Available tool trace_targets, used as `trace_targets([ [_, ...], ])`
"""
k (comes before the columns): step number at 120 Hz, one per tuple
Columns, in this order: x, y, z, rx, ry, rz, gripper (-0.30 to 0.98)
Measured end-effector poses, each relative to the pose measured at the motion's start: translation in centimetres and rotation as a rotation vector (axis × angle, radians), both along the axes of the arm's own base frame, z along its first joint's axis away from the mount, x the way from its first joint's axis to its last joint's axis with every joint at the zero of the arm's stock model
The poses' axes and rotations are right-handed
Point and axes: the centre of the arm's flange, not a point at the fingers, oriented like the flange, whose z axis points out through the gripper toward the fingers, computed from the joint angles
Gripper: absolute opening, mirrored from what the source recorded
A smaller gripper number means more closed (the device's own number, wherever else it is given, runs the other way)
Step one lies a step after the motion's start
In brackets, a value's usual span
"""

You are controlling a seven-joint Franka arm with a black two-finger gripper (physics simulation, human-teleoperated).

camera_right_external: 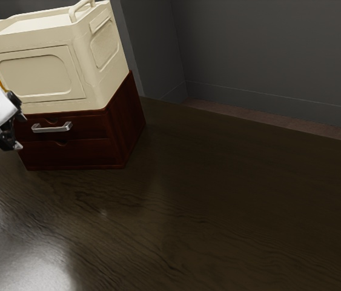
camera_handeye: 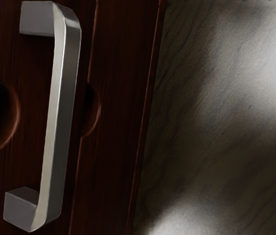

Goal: Pull the drawer handle with one arm to open the drawer

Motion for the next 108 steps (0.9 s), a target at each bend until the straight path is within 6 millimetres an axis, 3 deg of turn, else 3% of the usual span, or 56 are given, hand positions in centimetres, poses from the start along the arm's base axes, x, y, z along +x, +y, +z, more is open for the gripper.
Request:
trace_targets([
  [21, 0.8, -0.9, -0.2, 0.008, -0.009, -0.044, 0.45],
  [40, 2.0, -0.7, -1.9, 0.009, -0.010, -0.056, 0.38],
  [59, 2.8, -0.7, -2.4, 0.007, -0.035, -0.061, 0.35],
  [78, 3.0, 0.7, -3.8, -0.001, -0.043, -0.034, 0.35],
  [108, 2.8, 1.3, -3.3, 0.011, -0.084, -0.027, 0.36],
])
